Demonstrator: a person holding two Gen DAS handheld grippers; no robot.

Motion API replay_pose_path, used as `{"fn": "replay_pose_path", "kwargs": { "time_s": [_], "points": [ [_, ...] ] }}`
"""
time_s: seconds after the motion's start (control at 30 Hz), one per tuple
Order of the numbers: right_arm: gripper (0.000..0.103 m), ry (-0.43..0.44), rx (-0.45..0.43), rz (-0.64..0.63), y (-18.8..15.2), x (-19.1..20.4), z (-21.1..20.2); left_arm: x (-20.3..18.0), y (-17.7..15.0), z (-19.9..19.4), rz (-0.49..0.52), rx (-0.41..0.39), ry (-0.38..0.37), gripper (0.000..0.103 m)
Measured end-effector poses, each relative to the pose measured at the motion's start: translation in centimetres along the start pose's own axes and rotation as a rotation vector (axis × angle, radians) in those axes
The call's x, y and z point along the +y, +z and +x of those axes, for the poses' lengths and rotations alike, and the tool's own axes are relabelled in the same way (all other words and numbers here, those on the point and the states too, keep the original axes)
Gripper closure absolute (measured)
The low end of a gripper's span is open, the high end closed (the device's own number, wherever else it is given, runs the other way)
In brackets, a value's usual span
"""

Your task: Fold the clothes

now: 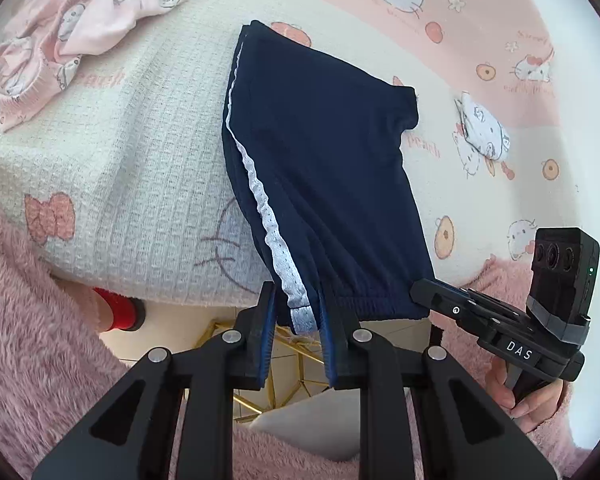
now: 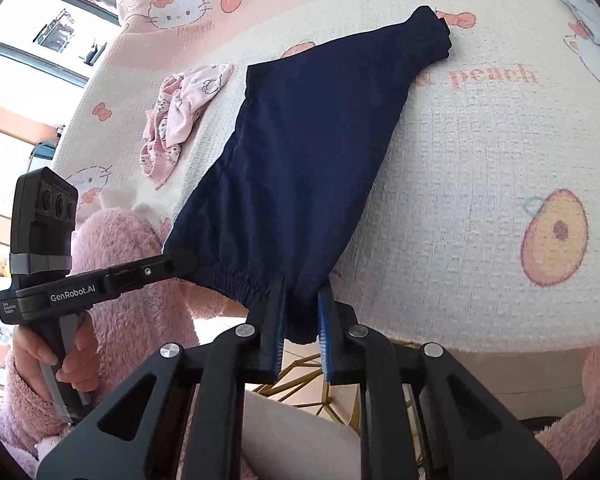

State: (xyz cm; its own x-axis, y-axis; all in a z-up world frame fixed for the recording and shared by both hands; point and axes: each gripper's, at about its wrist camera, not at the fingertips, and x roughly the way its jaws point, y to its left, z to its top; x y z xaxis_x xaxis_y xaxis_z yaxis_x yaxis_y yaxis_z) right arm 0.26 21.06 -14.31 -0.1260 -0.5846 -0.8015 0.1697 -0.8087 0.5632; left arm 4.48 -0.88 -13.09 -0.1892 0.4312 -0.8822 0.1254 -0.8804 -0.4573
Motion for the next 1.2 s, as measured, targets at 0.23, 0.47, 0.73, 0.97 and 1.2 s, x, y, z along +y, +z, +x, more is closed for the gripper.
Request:
{"fn": "replay_pose_path", "kwargs": {
  "time_s": [0.23, 0.47, 0.73, 0.97, 1.2],
  "points": [
    [0.090, 0.103, 0.006, 0.120, 0.0, -1.6, -0.8, 1.6, 1.3, 0.4, -0.072, 0.006, -0.072, 0.082],
    [0.089, 0.128, -0.060, 0.111, 6.3, -0.8, -0.5, 1.3, 9.1, -0.2, -0.097, -0.074, -0.169, 0.082],
    [0.071, -0.009, -0.142, 0.167, 14.2, -2.1, 2.2, 3.5, 17.6, 3.0, -0.094, -0.081, -0.091, 0.067],
    [0.053, -0.266, -0.111, -0.093, 13.0, -0.7, 3.7, 1.5, 16.6, 5.8, 0.238, -0.064, 0.084, 0.066],
    [0.053, -0.272, -0.007, -0.165, 13.9, -0.3, 8.5, 1.3, 15.6, 7.5, 0.320, -0.050, 0.166, 0.079]
  ]
}}
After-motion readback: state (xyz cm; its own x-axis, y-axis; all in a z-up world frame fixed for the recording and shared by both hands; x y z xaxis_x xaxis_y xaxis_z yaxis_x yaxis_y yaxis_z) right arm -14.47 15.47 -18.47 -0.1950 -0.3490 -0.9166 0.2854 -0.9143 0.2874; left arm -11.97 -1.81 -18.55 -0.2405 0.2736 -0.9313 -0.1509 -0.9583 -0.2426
